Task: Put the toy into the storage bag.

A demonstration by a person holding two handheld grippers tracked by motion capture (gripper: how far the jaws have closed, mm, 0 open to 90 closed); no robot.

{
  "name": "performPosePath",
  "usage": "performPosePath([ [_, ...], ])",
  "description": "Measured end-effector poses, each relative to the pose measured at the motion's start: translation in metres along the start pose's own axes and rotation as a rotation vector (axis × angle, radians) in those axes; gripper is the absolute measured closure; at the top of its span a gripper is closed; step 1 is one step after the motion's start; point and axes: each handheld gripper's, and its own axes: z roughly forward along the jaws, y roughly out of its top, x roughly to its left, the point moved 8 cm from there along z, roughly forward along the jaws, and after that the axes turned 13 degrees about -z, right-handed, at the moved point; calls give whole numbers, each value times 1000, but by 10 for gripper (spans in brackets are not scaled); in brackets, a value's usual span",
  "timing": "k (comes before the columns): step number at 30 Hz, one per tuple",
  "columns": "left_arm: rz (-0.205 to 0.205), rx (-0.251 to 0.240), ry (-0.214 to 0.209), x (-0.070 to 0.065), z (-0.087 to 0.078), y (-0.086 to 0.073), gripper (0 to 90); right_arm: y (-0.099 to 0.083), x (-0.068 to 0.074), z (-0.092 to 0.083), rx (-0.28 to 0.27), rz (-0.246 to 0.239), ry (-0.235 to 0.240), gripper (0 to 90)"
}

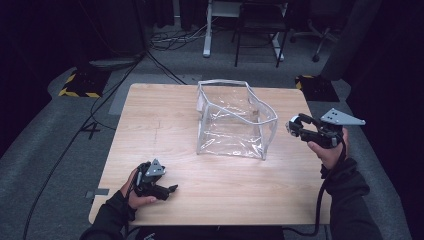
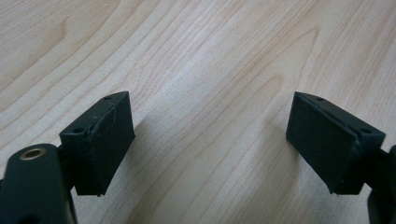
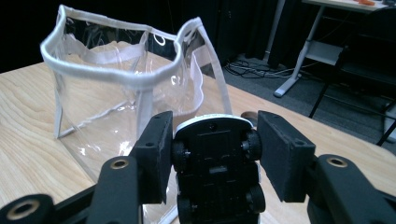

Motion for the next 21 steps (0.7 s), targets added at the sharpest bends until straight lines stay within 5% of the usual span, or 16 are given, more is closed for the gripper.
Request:
performPosePath([
  [21, 1, 2, 2, 0, 0, 0, 155, 43, -8, 0, -44, -30, 5, 481],
])
